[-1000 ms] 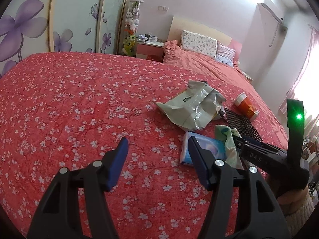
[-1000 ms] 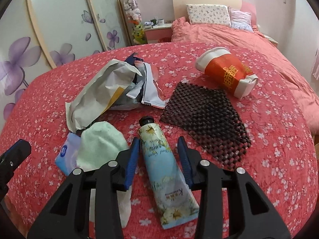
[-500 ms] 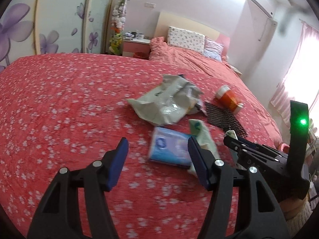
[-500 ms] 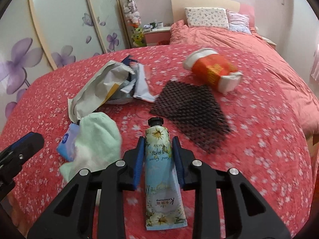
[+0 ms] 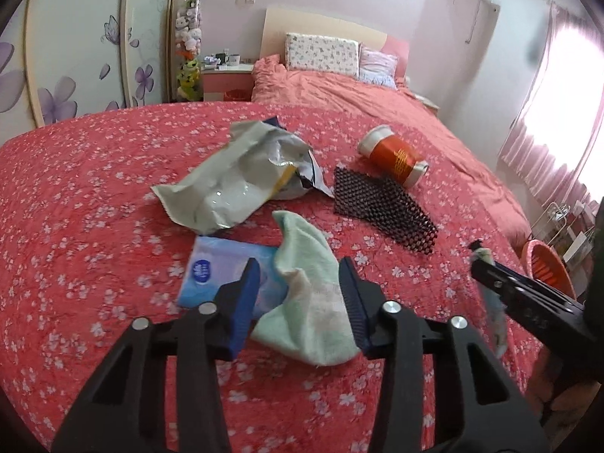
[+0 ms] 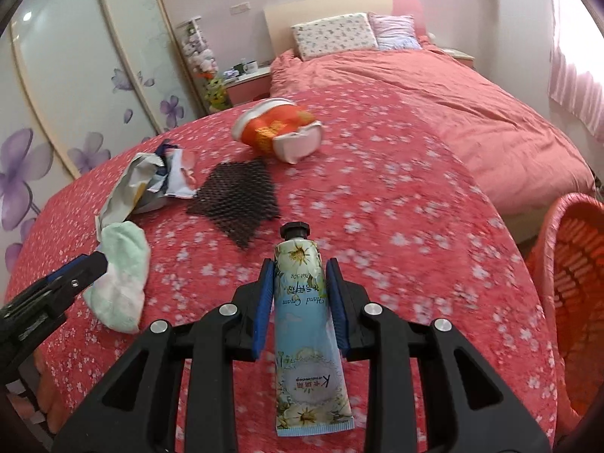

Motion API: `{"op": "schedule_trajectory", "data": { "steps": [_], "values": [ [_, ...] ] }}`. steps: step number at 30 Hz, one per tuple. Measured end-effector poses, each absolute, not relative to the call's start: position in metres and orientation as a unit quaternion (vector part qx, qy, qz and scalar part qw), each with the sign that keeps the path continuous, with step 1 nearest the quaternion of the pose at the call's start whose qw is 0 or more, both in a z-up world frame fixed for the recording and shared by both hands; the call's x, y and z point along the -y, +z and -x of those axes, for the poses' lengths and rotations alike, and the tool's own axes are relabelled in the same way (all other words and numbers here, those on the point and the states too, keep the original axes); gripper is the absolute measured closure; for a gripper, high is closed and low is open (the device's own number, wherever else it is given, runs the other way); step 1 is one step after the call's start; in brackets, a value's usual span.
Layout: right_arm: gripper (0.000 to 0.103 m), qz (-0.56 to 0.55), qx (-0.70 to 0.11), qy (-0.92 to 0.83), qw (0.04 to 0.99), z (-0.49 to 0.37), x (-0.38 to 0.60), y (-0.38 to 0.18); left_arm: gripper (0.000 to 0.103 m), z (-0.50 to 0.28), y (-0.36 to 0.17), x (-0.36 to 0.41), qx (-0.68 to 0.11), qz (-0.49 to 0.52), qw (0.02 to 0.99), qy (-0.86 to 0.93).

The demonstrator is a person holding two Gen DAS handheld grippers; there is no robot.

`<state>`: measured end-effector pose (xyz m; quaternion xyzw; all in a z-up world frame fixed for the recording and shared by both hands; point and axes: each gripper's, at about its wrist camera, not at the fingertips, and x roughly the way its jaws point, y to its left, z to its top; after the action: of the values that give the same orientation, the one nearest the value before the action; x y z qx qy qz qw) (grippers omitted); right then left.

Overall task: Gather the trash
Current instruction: 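Grasp the light green cloth with the left tool while the right tool holds the tube, then carry the tube and cloth to the orange basket and open both tools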

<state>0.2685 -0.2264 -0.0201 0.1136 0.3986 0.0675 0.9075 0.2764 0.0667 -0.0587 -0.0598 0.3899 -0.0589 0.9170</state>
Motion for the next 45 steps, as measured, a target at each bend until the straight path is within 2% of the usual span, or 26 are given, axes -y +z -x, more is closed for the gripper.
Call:
{"op": "schedule_trajectory", "data": {
  "steps": [3,5,7,10,25,45],
  "values": [
    [0.075,-0.117,-0.399,0.067,0.907,-0.268,0.234,-0.022,0.064,-0.282,-0.063,-0.061,-0.397,0.055,0.915,-0.054],
    [0.075,-0.119,-0.400,0.067,0.906,-0.267,0.236,-0.023,0.071,-0.282,-0.064,-0.056,-0.399,0.046,0.914,-0.050],
    [0.075,-0.122,-0.399,0.067,0.906,-0.265,0.239,-0.023,0.086,-0.284,-0.065,-0.051,-0.403,0.040,0.913,-0.050],
    [0.075,-0.127,-0.396,0.066,0.907,-0.261,0.242,-0.022,0.090,-0.282,-0.064,-0.047,-0.401,0.034,0.914,-0.051],
    [0.075,-0.145,-0.358,0.057,0.921,-0.232,0.266,0.001,0.094,-0.261,-0.025,-0.032,-0.353,0.054,0.928,-0.108],
    [0.075,-0.166,-0.280,-0.009,0.946,-0.176,0.333,0.037,0.094,-0.227,0.027,0.052,-0.306,0.039,0.930,-0.200]
  ]
}}
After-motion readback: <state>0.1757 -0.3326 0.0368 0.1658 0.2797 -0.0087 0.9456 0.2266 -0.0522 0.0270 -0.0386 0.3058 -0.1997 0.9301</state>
